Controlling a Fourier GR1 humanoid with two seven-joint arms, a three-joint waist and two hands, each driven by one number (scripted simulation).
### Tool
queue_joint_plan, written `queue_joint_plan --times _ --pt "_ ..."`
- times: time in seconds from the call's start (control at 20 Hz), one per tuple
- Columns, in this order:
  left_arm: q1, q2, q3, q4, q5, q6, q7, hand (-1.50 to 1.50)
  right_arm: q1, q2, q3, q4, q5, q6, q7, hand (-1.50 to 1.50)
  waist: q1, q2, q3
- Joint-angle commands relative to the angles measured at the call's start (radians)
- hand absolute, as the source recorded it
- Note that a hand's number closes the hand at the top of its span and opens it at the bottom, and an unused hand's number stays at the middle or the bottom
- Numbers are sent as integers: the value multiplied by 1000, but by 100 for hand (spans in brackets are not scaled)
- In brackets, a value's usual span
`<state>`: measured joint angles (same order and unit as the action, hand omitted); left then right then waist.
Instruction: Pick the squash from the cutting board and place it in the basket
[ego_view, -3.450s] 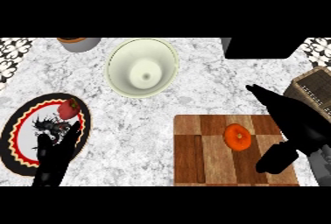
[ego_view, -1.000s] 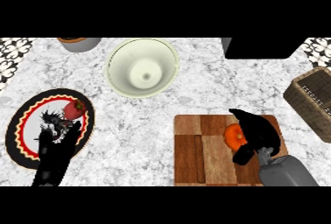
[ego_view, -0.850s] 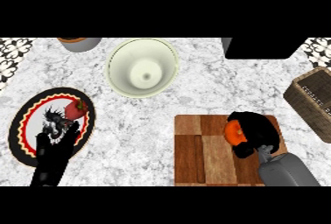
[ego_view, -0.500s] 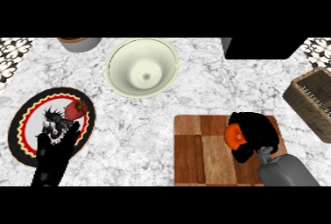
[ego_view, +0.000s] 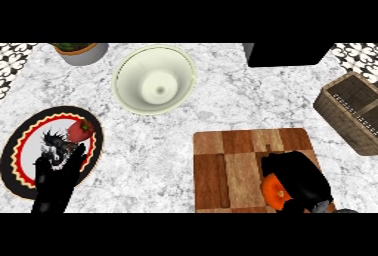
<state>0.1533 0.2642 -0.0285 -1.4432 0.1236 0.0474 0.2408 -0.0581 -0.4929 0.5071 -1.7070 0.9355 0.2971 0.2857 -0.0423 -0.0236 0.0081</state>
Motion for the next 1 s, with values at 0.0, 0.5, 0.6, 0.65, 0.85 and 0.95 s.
queue_joint_plan --times 0.0,0.5,0.6,0.65,0.85,0.95 --pt "37 -2 21 16 14 16 29 0 139 -175 76 -254 -4 -21 -197 150 -40 -6 -9" --pt "76 -14 35 -15 25 24 17 0 416 -41 -217 -700 -579 -152 -255 150 -78 11 -7" --pt "88 -13 31 -36 19 25 12 0 448 -59 -316 -801 -673 -142 -230 150 -56 12 -7" --pt "98 -12 30 -37 21 17 6 0 481 -58 -361 -820 -717 -150 -227 150 -65 11 -7" --pt "101 -1 18 -53 8 9 17 0 465 -73 -529 -863 -866 -128 -135 150 -50 12 -10" --pt "75 -6 25 -35 23 3 28 0 430 -105 -656 -832 -938 -124 -118 150 -46 16 -11"
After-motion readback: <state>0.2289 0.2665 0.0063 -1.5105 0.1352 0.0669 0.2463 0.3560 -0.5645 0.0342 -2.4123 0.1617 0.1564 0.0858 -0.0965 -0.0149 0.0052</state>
